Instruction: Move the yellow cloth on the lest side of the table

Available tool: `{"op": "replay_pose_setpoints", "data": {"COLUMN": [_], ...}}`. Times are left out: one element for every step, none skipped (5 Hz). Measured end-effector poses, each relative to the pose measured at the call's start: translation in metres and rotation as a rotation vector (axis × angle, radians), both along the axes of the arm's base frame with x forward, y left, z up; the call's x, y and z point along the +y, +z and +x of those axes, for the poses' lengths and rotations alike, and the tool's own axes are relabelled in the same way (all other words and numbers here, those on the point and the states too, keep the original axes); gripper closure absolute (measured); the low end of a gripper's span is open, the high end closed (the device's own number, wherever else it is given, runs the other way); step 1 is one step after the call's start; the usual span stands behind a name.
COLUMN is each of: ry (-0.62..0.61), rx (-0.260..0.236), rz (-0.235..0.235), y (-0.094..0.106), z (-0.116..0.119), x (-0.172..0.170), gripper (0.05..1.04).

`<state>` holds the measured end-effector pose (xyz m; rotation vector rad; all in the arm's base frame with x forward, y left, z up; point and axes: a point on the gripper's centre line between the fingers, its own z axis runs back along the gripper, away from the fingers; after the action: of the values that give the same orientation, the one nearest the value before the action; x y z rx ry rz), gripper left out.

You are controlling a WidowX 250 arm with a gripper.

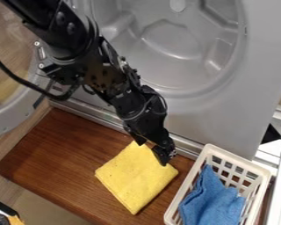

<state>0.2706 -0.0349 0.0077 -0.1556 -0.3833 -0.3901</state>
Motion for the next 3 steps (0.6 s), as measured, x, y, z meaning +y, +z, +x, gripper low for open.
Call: {"op": "replay_pose_setpoints", "data": {"ry": [0.000, 0.058, 0.076], "rx": [0.025, 0.066, 0.115], "rz": [0.004, 0.045, 0.092], "y": [-0.007, -0.021, -0.041], "z": [-0.003, -0.006, -0.004], "x": [0.001, 0.024, 0.035], "gripper": [0.084, 0.084, 0.084]}}
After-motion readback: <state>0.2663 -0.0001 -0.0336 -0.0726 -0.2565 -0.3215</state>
